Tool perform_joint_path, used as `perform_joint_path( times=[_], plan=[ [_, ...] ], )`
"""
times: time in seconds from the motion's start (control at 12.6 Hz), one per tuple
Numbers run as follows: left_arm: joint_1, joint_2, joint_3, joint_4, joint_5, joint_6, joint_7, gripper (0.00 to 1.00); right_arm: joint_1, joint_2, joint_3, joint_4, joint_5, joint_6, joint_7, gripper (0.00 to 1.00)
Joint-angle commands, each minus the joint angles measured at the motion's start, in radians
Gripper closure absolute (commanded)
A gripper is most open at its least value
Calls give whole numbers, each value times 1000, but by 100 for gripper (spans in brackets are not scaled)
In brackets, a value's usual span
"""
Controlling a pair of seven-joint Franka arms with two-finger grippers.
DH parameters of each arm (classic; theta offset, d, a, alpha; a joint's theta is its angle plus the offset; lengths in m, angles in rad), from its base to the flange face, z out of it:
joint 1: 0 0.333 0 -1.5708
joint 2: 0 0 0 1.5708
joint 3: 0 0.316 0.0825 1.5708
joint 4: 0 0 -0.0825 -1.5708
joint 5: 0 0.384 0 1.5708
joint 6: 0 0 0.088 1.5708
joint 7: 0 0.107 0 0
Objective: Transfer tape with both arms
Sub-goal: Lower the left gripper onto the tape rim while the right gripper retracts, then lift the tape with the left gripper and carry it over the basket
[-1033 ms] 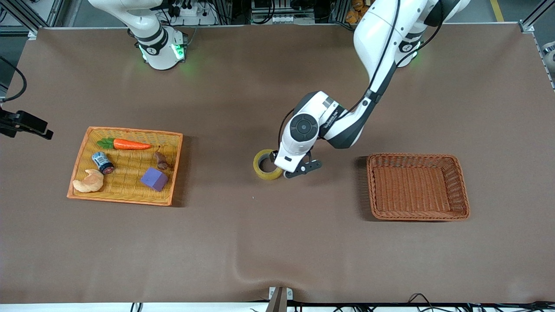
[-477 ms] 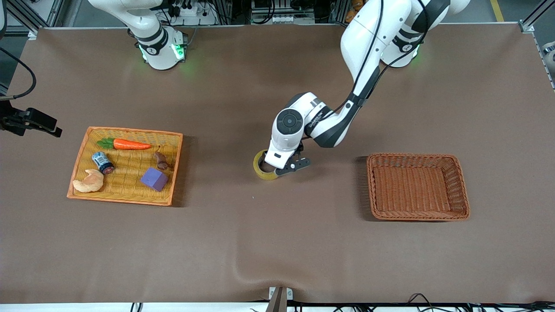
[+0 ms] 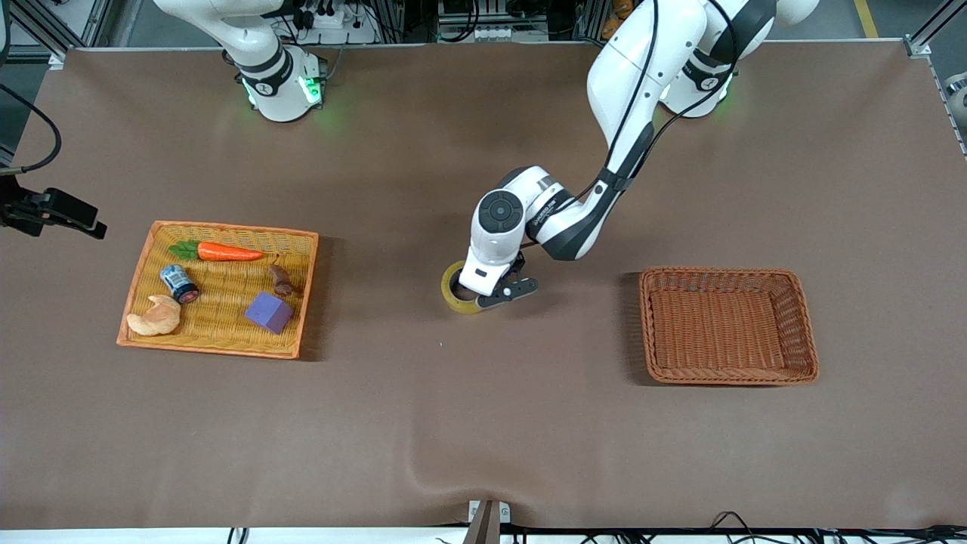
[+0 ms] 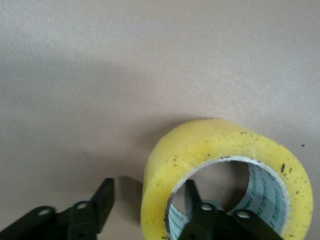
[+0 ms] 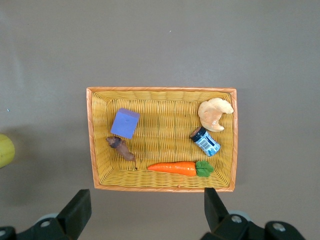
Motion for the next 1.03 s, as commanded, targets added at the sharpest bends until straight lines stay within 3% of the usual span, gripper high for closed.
perform_joint_path(
  times=[0.0, 0.24, 0.56, 0.72, 0.95],
  plan=[
    [-16, 16, 12, 23, 71, 4, -39, 100, 4, -3, 8, 7, -38, -3, 5, 0],
    [-15, -10, 12, 20, 71, -26, -50, 100, 9, -1, 10, 4, -72, -9, -10, 0],
    [8, -151, 10, 20, 71, -268, -50, 100, 4, -1, 8, 7, -58, -30, 3, 0],
    [86, -236, 9, 17, 63, -352, -34, 100, -1, 9, 7, 7, -13, -30, 5, 0],
    [236, -300, 4, -23, 60, -367, -10, 100, 1, 13, 7, 7, -13, -26, 7, 0]
  ],
)
